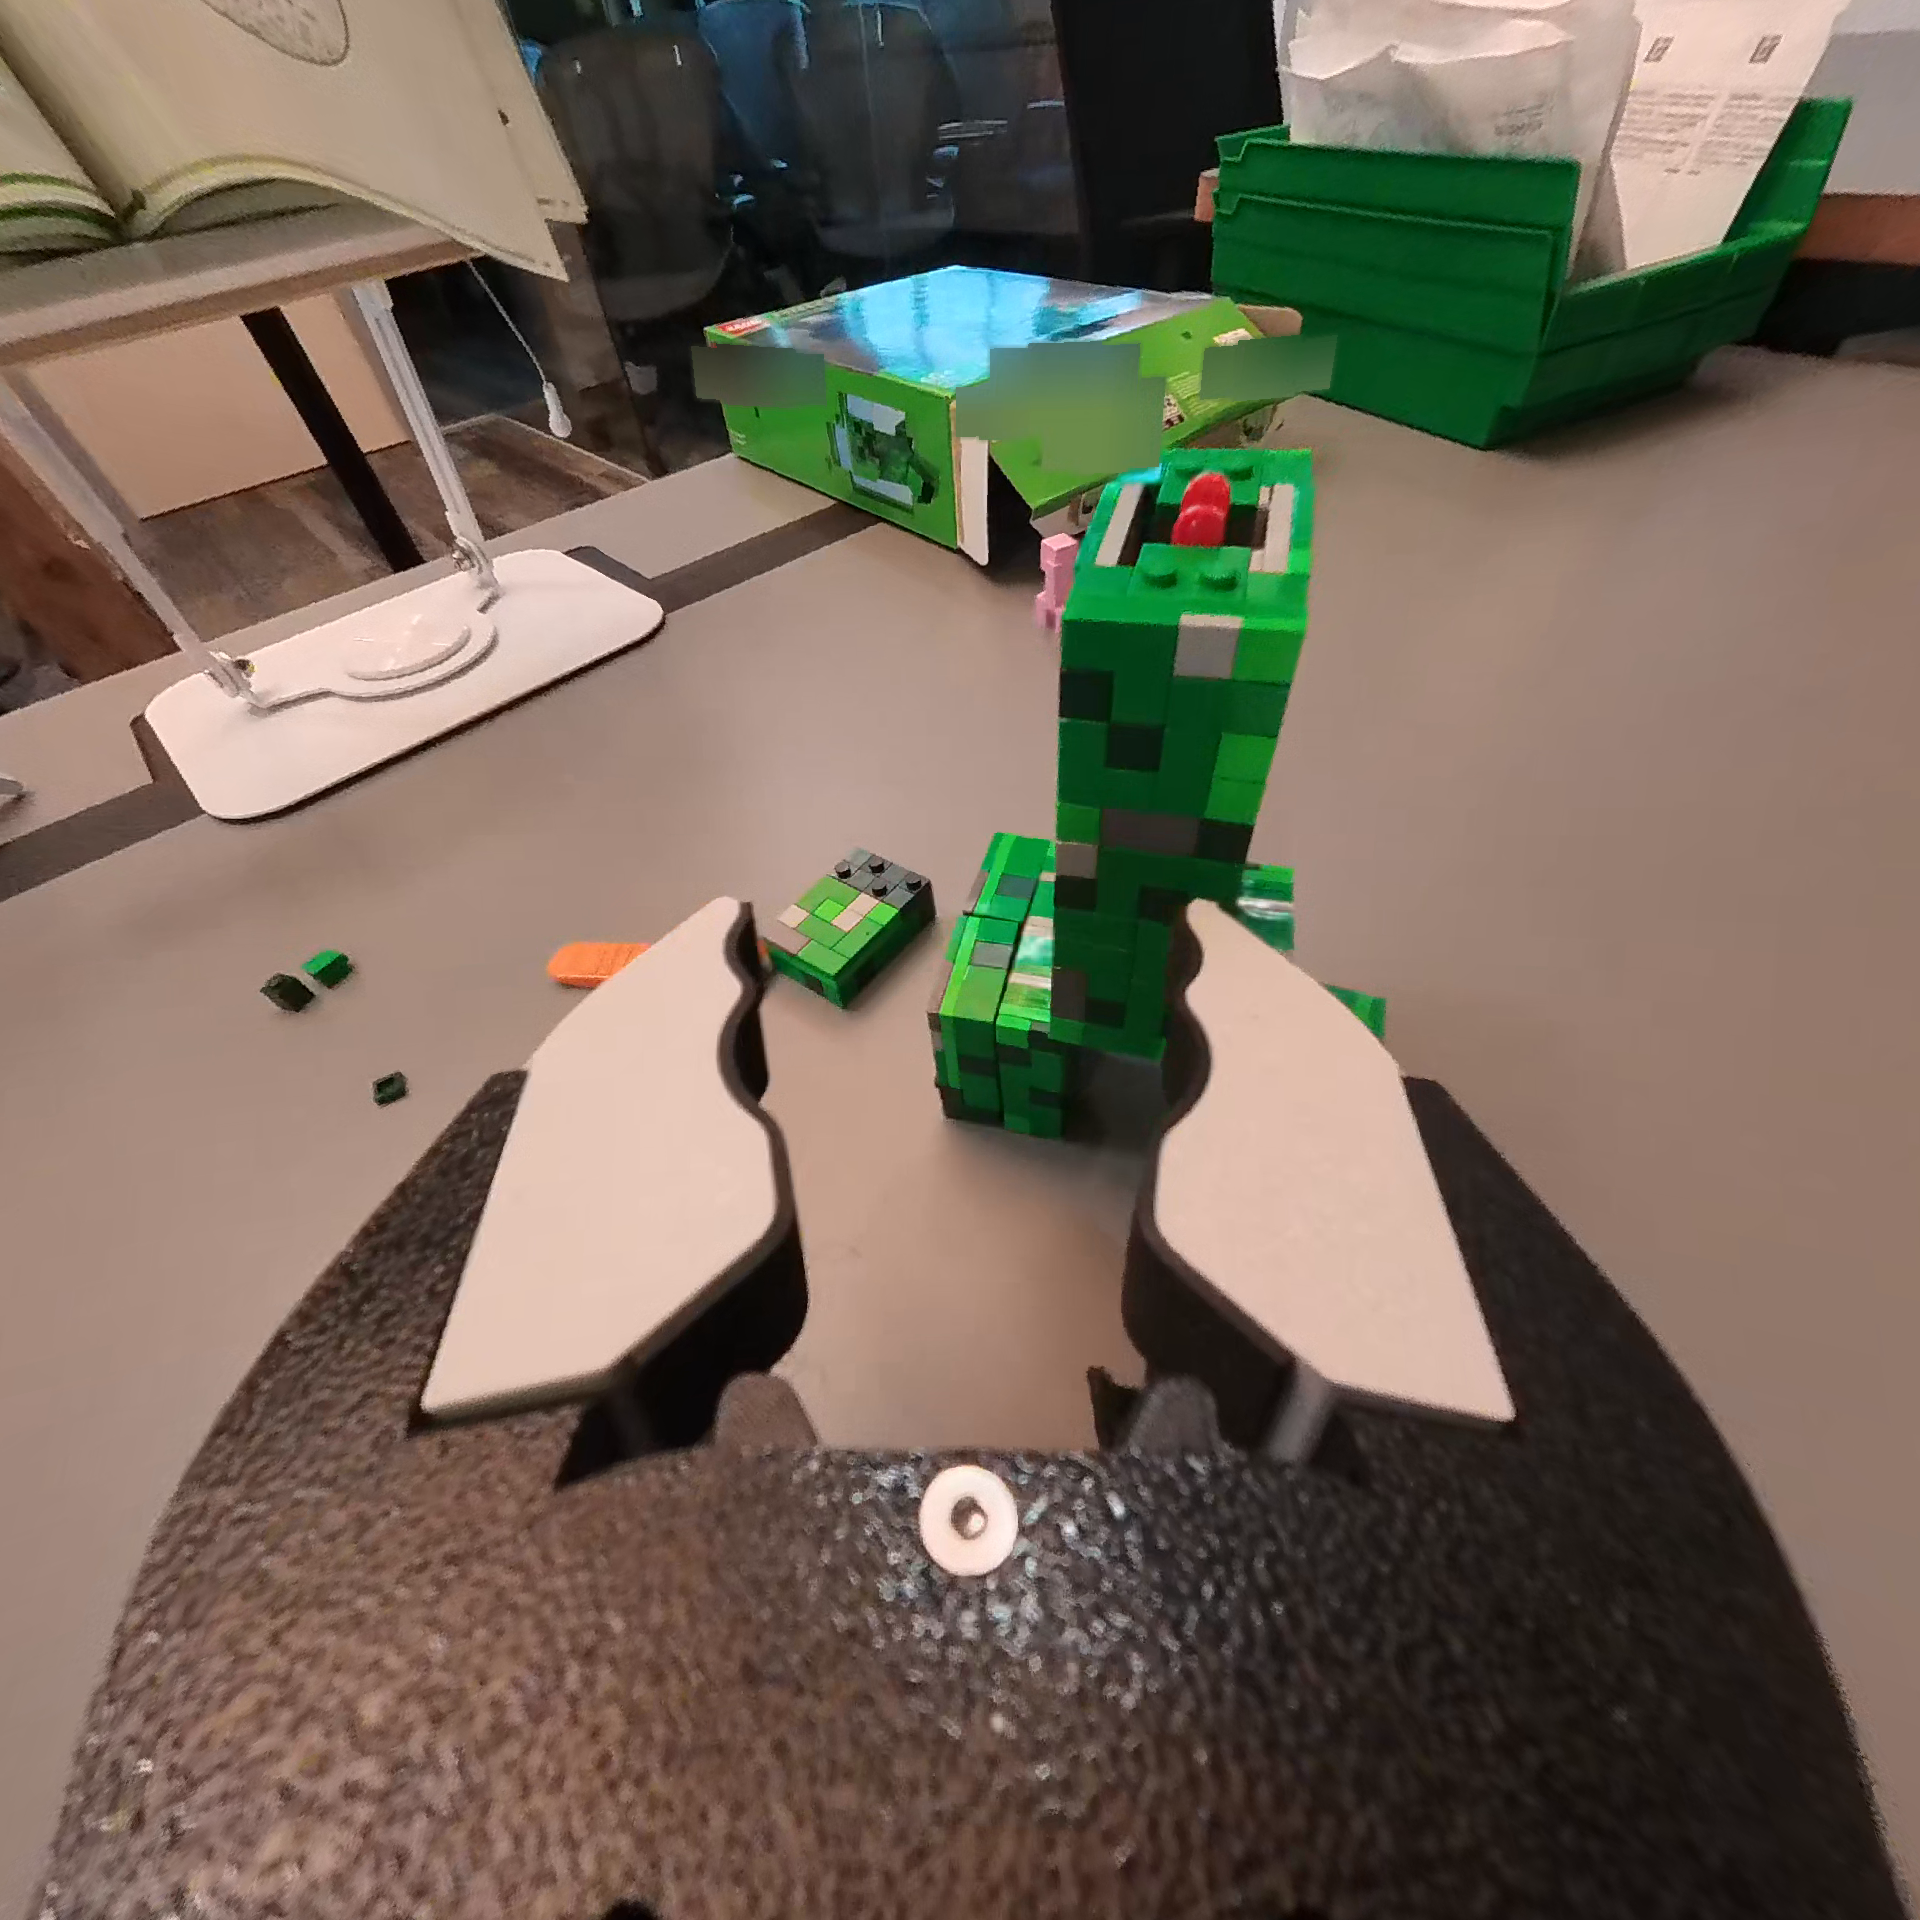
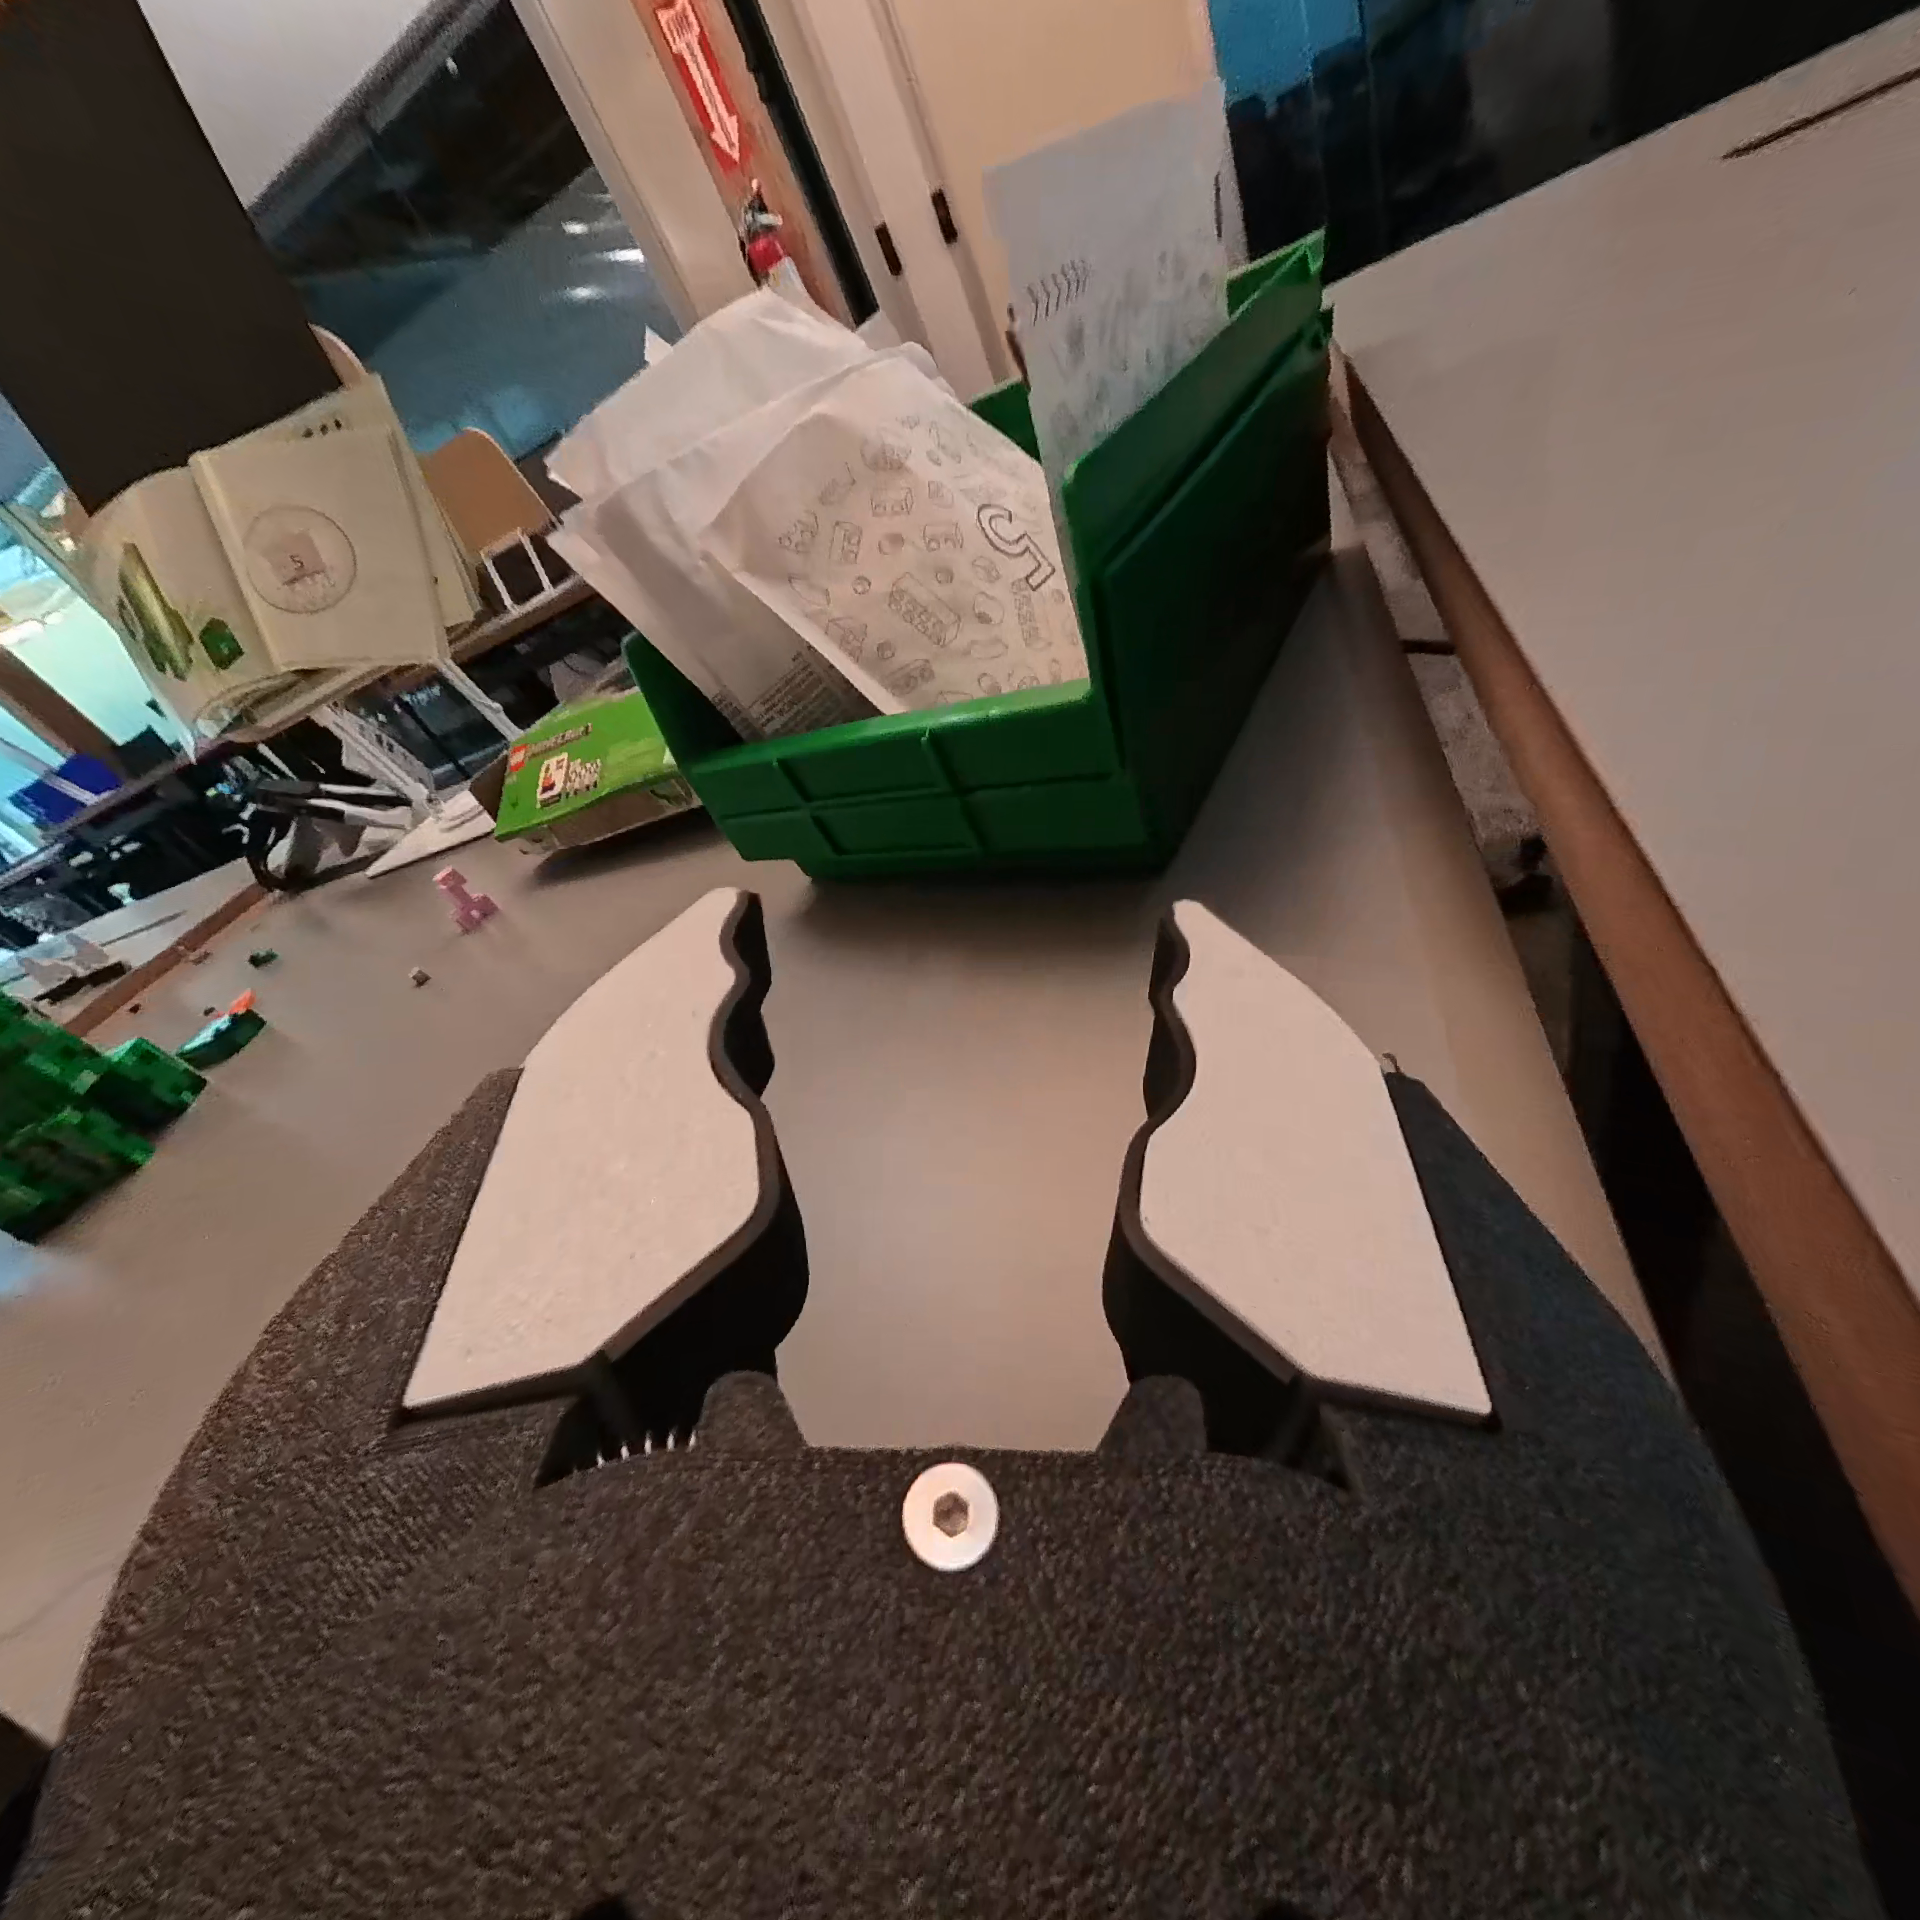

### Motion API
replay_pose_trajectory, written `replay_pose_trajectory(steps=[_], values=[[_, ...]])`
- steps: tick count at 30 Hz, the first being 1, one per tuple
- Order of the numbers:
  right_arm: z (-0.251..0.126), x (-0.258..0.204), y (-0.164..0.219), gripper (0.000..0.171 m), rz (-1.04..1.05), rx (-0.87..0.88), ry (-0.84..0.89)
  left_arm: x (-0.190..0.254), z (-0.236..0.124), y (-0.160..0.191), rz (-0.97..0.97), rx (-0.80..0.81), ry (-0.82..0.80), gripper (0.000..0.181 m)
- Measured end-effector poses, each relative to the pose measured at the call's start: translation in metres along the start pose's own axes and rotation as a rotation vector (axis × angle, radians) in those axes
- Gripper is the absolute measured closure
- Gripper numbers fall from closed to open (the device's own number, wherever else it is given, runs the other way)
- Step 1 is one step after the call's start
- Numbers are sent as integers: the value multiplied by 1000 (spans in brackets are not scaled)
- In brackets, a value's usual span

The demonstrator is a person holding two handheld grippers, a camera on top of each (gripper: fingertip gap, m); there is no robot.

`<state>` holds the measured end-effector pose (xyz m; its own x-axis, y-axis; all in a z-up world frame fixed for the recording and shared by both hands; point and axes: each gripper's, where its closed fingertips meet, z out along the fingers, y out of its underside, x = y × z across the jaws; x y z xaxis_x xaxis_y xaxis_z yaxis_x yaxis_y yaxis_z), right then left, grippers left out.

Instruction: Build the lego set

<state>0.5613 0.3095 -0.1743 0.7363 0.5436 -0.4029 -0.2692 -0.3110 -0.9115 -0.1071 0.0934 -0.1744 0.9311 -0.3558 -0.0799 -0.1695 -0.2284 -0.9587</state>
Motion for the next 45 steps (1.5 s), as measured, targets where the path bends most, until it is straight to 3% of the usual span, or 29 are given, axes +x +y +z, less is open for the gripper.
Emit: replay_pose_trajectory(steps=[4, 11, 21, 45], values=[[2, 0, 0, 107, -24, -10, 1, -5, -4, 2, 15, -7, -22, 107], [12, 0, 23, 94, 109, -103, 1, -8, -2, 6, -5, -3, -33, 107], [16, 5, 33, 97, 94, -184, 38, 0, 6, 15, -12, -2, -32, 107], [13, -1, 22, 98, 99, -208, 56, 8, 8, 28, -18, 11, -33, 108]])
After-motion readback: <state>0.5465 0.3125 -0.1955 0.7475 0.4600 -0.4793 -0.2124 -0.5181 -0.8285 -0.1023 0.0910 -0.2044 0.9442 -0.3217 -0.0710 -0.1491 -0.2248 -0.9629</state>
